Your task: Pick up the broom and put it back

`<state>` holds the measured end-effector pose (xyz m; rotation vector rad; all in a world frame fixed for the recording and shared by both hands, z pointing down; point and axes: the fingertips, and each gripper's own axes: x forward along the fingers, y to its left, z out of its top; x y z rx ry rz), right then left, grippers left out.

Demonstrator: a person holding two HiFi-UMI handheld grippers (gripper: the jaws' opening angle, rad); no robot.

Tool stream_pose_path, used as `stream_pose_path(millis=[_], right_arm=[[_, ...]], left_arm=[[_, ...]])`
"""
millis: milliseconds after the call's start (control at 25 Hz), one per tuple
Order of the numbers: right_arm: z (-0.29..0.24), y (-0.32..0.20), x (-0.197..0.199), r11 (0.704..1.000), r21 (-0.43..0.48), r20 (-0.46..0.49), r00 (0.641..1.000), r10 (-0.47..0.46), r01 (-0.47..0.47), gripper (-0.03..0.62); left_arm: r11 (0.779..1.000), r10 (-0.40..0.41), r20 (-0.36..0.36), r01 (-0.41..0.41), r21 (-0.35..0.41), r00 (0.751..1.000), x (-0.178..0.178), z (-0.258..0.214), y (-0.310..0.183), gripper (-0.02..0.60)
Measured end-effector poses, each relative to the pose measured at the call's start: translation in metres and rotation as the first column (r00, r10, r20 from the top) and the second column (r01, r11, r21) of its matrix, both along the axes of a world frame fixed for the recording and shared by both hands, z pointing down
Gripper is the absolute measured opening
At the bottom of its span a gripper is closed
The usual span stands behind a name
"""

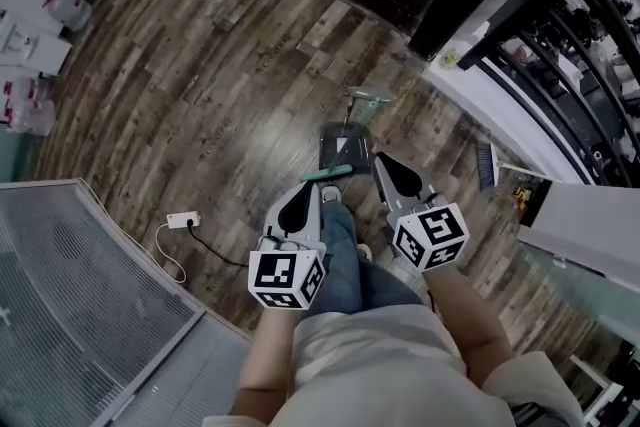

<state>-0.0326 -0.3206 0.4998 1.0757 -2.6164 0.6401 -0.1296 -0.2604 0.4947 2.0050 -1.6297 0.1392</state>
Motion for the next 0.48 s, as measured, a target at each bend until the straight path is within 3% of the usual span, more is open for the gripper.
stream_pose_path(millis=[480], right_arm=[[0.054,-0.046,-0.006,0.998,-0.053,-0.034,0.999,0.028,-0.03,0.029]], left_arm=[[0.997,0.031,-0.001,-0.031,-0.065,1.0,-0.007,0.046,-0.046,0.003]])
